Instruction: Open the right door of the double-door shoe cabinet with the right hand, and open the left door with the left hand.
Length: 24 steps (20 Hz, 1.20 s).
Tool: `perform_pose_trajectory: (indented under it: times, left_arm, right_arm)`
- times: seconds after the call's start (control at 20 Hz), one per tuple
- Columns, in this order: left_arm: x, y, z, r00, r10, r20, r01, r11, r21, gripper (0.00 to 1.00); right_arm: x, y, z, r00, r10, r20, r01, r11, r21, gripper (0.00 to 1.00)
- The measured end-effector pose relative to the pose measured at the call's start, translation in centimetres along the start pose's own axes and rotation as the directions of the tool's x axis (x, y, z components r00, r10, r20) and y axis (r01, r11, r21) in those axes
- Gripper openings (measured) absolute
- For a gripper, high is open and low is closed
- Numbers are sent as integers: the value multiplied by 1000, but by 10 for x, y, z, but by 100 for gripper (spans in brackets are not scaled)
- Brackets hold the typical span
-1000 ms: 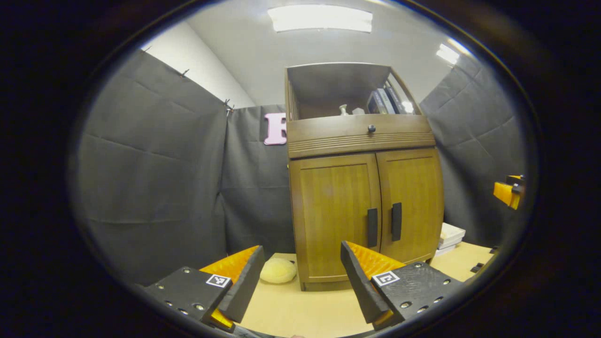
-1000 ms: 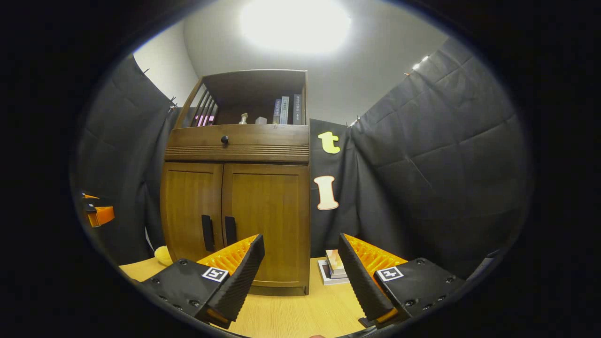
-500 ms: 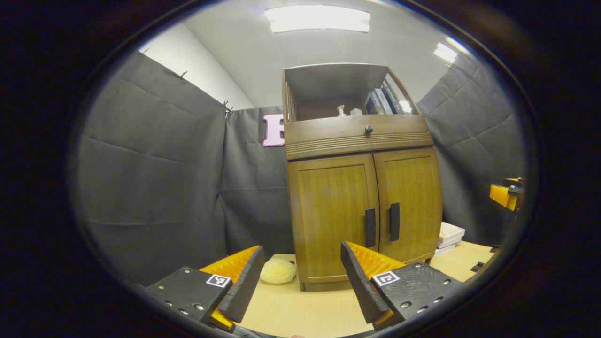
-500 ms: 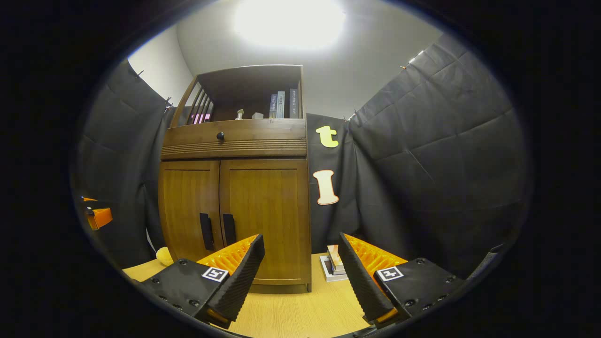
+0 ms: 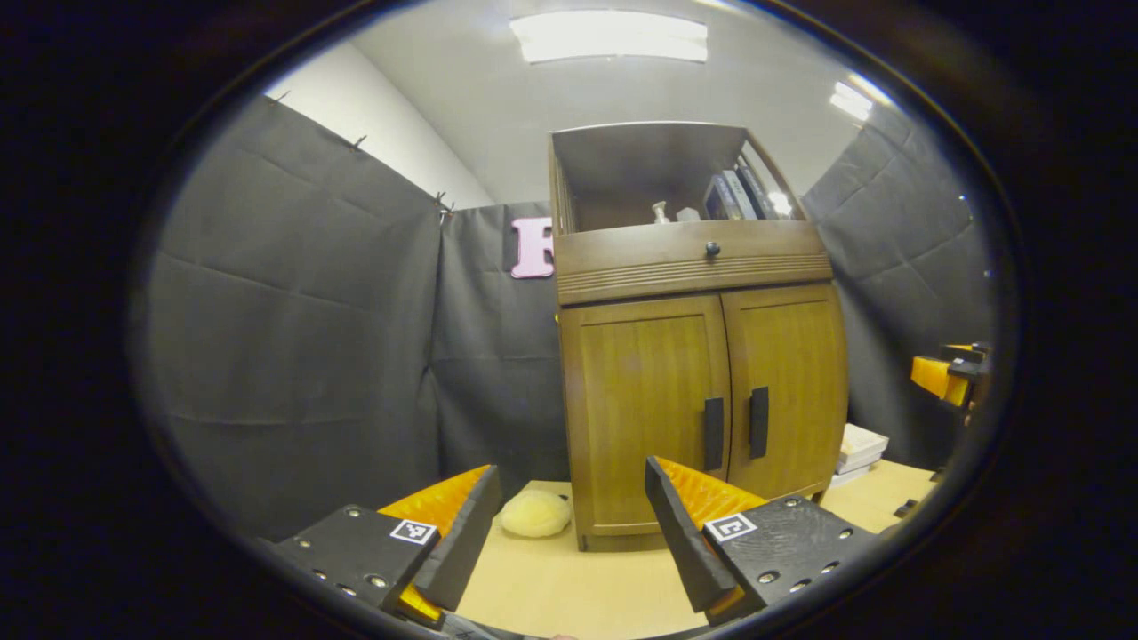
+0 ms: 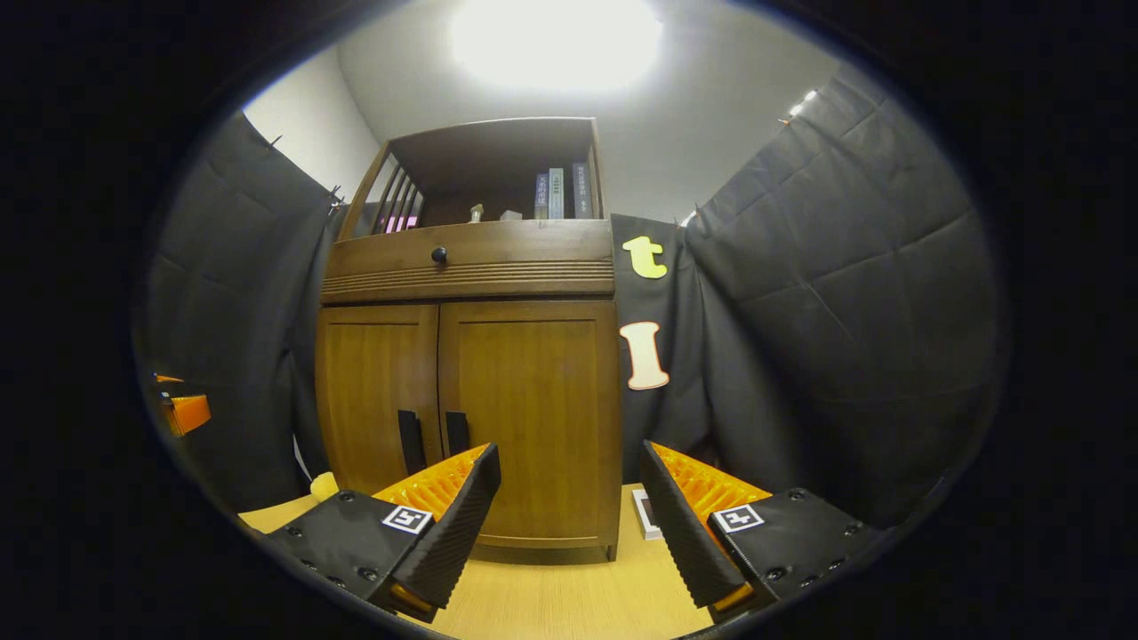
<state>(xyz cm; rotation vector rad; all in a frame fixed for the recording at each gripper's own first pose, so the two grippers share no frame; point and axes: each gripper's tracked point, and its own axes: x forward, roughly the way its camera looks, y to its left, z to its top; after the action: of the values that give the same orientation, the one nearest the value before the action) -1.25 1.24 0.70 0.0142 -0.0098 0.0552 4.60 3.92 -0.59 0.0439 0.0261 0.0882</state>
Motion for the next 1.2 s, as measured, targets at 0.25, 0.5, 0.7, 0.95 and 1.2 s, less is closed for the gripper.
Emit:
perform_pose_trajectory:
  times: [0.25, 0.5, 0.7, 0.95, 1.2]
  left_arm:
    - [-6, 14, 3, 999, 41, 3, -41, 999, 20, 95]
    - [-15, 27, 1, 996, 93, -2, -93, 995, 27, 95]
    - [-22, 35, 3, 990, 142, -5, -142, 989, 35, 95]
    - [-28, 43, 11, 979, 206, -12, -205, 978, 48, 95]
    - [-40, 50, 21, 966, 258, -17, -257, 965, 59, 95]
  right_arm:
    - [30, 26, -4, 999, 54, -3, -54, 998, 13, 99]
    - [64, 55, -14, 994, 106, -12, -106, 994, 17, 96]
    - [92, 75, -21, 991, 135, -21, -134, 991, 27, 99]
    - [120, 95, -36, 987, 156, -46, -154, 988, 30, 99]
    - [145, 111, -56, 984, 160, -82, -157, 987, 40, 99]
